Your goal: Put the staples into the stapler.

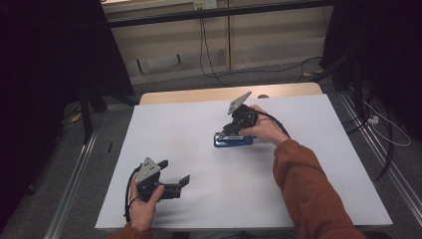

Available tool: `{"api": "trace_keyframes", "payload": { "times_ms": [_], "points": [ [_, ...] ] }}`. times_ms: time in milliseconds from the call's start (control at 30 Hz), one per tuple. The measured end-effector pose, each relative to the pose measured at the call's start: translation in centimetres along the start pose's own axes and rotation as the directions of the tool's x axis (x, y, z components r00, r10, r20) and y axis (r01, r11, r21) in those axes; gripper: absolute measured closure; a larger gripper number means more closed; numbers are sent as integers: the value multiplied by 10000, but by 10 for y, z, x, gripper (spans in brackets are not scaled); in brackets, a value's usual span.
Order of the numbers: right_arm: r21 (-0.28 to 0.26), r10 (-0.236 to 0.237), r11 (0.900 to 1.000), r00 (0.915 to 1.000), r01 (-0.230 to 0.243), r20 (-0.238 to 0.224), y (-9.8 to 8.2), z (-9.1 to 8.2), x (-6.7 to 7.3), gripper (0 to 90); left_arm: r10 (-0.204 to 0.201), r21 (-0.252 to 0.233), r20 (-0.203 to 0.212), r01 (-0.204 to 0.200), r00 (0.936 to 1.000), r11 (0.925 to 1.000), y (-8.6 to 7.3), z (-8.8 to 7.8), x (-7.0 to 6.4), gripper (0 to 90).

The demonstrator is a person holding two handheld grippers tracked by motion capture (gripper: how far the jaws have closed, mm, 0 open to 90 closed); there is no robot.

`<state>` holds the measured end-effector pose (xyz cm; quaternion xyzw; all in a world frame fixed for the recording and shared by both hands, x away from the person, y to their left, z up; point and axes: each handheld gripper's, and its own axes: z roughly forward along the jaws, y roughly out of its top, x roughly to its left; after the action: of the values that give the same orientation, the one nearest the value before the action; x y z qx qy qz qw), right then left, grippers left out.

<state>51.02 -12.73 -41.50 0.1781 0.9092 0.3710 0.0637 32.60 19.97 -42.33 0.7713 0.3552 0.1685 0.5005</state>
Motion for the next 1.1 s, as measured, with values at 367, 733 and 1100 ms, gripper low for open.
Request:
{"api": "trace_keyframes", "payload": {
  "times_ms": [367, 733, 1100],
  "points": [
    [204, -602, 9980, 9982, 601, 38, 3, 4, 2, 788, 62, 4, 41, -62, 10000, 10000, 0, 0, 0, 38],
    [300, -913, 9954, 9958, 913, -11, 1, 4, 0, 788, 75, 39, 69, -76, 9999, 10000, 0, 0, 0, 38],
    [46, -974, 9952, 9951, 975, -188, 3, 9, 0, 788, 56, 59, 88, -56, 9999, 10000, 0, 1, 0, 38]
  ]
}}
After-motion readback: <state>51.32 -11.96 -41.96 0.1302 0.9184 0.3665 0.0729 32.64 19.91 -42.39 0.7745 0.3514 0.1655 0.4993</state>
